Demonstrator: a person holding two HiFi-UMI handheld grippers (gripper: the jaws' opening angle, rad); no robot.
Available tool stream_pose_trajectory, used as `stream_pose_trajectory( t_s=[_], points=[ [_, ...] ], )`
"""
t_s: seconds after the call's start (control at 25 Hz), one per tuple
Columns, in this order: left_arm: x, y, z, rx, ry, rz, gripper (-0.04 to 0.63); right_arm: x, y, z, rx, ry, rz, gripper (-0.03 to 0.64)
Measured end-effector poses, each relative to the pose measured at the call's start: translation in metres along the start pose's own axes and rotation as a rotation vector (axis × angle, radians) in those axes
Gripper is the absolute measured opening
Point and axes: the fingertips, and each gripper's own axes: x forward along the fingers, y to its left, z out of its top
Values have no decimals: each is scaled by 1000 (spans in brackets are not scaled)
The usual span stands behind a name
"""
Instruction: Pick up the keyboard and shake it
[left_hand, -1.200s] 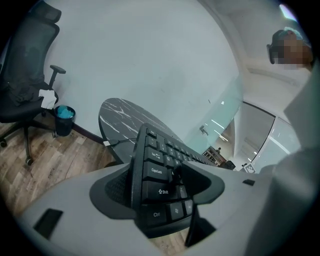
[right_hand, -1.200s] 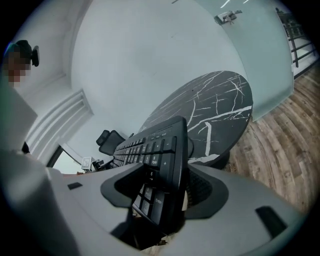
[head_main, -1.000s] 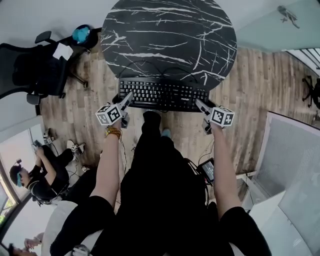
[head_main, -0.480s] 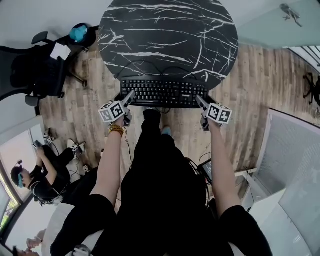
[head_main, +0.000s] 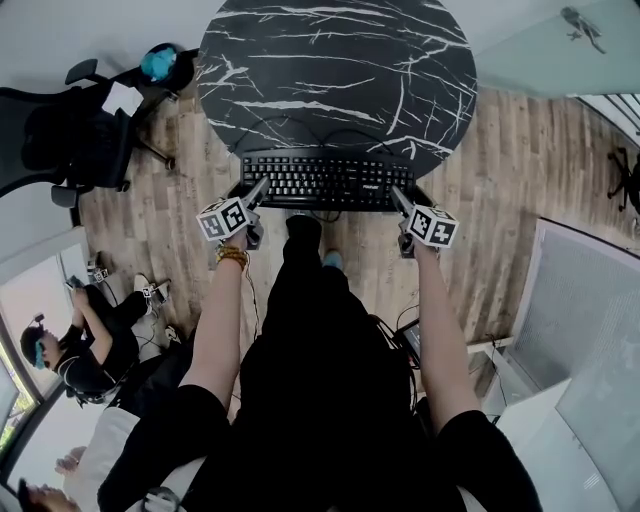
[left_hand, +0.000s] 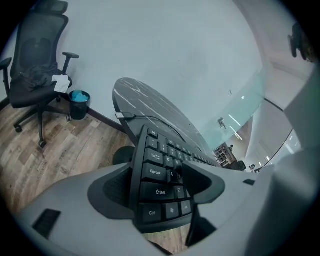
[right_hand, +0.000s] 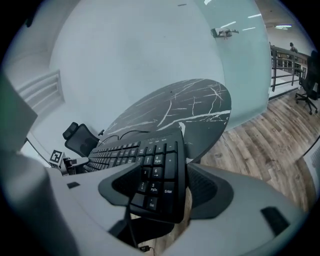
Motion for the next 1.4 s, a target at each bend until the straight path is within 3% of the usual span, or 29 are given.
stream_pose_trajectory(
  t_s=[0.16, 0.44, 0.64, 0.72, 0.84, 0.96, 1.16, 1.32, 1.4],
  points=[
    [-7, 1, -4, -17, 1, -1, 296, -12, -8, 1, 34, -57, 13, 267],
    [-10, 5, 4, -4, -52, 45, 295, -11, 0, -5, 41, -38, 44, 266],
    [-5, 5, 17, 141, 18, 65, 295, -9, -1, -5, 28, -36, 15, 266],
    [-11, 6, 24, 157, 6, 68, 295, -10, -4, -5, 23, -41, 0, 266],
    [-28, 13, 35, 146, -61, 99, 295, -16, -9, 1, 12, -87, -42, 266],
    [-45, 11, 44, 202, -121, 139, 295, -30, -17, 18, -12, -177, -120, 265],
    [-82, -16, 68, 333, -266, 203, 295, -76, -7, 59, -123, -369, -233, 265],
    [-113, -68, 81, 487, -384, 197, 288, -125, 33, 95, -278, -534, -274, 265],
    [-127, -100, 83, 560, -438, 184, 226, -149, 60, 106, -335, -600, -263, 257]
  ],
)
